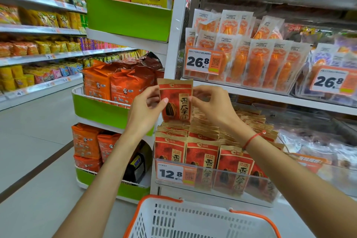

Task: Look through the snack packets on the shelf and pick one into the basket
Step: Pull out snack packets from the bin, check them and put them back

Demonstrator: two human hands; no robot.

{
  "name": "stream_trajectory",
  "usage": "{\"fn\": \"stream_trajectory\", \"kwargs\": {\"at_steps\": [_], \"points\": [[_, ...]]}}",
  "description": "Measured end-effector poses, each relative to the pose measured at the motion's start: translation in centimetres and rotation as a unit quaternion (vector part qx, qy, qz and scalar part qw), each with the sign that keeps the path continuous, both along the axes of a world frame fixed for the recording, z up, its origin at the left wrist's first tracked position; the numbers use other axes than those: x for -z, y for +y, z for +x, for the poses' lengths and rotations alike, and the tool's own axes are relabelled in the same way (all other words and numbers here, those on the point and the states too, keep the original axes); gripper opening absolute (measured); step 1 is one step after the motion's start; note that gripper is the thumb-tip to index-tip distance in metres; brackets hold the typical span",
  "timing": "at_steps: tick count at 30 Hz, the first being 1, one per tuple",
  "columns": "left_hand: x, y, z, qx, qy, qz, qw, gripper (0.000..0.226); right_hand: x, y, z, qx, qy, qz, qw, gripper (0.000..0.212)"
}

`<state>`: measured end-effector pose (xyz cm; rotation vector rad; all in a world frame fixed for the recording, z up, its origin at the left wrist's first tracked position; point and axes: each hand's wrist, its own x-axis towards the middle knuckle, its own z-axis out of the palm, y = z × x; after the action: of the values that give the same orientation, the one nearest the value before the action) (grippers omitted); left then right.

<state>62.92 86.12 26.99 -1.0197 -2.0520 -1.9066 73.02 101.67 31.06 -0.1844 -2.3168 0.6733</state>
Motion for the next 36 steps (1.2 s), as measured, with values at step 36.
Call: {"fn": "stream_trajectory", "kwargs": {"at_steps": [36], "points": [[9.1,-8.2,13.2,0.180,-0.252,-0.214,0.926,0.019,12.7,-6.5,12.8,-0.057,-0.207,-0.427,0.878,0.032]]}}
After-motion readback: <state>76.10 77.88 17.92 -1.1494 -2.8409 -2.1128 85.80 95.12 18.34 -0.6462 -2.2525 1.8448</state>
